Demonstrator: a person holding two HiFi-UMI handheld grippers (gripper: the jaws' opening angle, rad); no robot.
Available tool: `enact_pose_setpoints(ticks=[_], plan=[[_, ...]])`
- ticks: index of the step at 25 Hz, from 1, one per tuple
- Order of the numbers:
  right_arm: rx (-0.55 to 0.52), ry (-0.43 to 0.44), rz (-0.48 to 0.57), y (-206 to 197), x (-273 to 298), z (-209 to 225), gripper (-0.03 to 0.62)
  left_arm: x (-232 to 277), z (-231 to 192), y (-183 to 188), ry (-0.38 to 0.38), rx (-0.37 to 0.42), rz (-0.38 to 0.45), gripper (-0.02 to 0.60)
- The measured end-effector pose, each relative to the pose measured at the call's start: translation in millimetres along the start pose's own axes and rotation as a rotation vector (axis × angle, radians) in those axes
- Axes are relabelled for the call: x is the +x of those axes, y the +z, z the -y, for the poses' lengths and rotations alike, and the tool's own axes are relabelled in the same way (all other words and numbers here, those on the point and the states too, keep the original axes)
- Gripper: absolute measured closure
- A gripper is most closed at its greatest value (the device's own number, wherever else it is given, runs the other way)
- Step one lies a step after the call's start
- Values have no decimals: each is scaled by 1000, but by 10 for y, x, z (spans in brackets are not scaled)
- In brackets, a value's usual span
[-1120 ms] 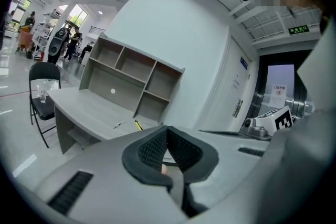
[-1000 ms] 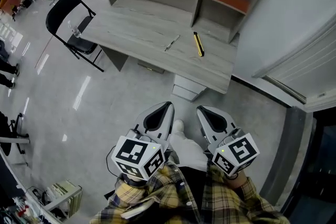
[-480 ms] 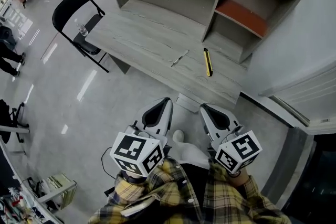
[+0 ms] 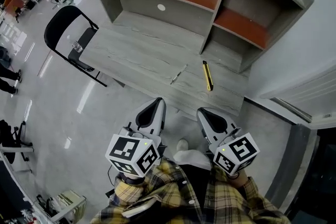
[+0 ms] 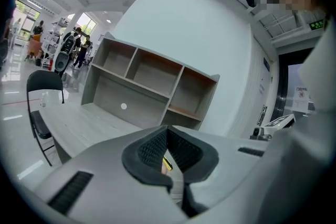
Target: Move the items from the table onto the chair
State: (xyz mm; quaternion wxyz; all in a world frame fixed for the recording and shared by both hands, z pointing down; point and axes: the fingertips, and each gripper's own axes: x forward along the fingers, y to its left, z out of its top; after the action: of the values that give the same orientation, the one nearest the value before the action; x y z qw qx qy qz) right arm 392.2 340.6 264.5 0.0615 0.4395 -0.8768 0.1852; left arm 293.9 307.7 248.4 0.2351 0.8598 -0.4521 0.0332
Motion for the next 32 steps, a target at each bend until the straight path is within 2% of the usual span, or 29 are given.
enact_pose_setpoints(ticks=[8, 12, 17, 24, 28, 32], plan=[[39, -113, 34, 307, 989, 259, 577, 692, -695, 434, -137, 62, -82, 577], [94, -205, 47, 413, 1531, 317, 577, 1000, -1107, 677, -226, 99, -141, 577], [142, -321, 49, 478, 1961, 429, 577, 1263, -1423, 848, -335, 133, -221, 577], [210, -520, 48, 433, 1987, 587, 577, 1510, -1544, 785, -477, 154, -333, 577], [256, -586, 24, 270, 1845, 720, 577, 1658, -1471, 606, -512, 158, -397, 577], [289, -611, 10, 176, 1726, 836, 577, 1741, -1328, 403, -526, 184, -463, 577]])
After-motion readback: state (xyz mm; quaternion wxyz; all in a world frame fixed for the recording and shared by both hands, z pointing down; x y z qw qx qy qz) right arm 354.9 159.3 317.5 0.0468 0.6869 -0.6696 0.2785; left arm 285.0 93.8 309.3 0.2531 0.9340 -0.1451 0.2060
